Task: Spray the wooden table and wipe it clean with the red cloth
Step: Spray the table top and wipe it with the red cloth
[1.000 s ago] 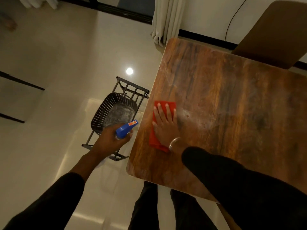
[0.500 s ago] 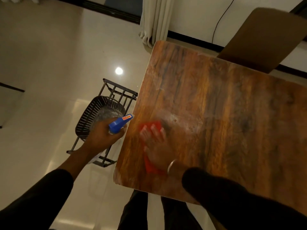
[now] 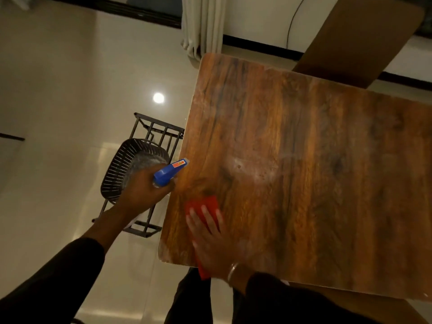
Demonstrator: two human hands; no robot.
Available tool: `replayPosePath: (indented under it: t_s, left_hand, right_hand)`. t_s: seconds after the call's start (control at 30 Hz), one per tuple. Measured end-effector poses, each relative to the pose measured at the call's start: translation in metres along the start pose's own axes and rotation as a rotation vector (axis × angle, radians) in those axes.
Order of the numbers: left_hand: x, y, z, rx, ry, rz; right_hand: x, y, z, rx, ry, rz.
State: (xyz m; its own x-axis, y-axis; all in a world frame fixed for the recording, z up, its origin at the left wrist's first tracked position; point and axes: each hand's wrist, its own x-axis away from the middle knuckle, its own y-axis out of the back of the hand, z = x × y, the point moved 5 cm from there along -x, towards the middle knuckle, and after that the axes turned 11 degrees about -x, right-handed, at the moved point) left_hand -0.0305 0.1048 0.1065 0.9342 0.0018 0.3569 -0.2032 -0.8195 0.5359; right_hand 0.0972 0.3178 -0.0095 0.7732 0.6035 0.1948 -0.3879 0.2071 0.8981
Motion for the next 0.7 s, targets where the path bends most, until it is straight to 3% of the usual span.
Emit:
replayPosePath:
  t_s: [0.07, 0.17, 0.23, 0.33, 0.43, 0.5, 0.57, 0.63, 0.7]
  left_hand:
    - [-0.006, -0.004, -0.013, -0.022, -0.05, 0.023]
    - [-0.013, -0.016, -0.029, -0.066, -0.1, 0.104]
    - [-0.013, -0.024, -0.043, -0.101, -0.136, 0.131]
    - [-0.012, -0.038, -0.064, -0.13, -0.173, 0.147]
    - [-0.008, -0.05, -0.078, -0.152, -0.164, 0.168]
    - [-0.004, -0.059, -0.089, -0.164, -0.168, 0.182]
    - [-0.001, -0.068, -0.1, -0.161, -0.172, 0.193]
    - [-0.001, -0.074, -0.106, -0.158, -0.153, 0.202]
    - [0.0, -0.081, -0.112, -0.145, -0.129, 0.176]
  right_hand:
    - [0.073, -0.006, -0.018, 0.031, -0.073, 0.04]
    - [0.133, 0.017, -0.09, 0.021, -0.397, 0.009]
    - [0.143, 0.036, -0.126, 0.027, -0.658, -0.041]
    - [0.116, 0.044, -0.12, 0.013, -0.848, -0.133]
    - [0.072, 0.029, -0.069, -0.037, -0.686, -0.166]
    - [0.065, 0.01, -0.031, -0.046, -0.436, -0.07]
    - [0.085, 0.005, -0.026, -0.031, -0.328, -0.024]
    - [0.12, 0.018, -0.063, -0.083, -0.456, -0.049]
    - [0.155, 0.044, -0.121, -0.099, -0.716, -0.087]
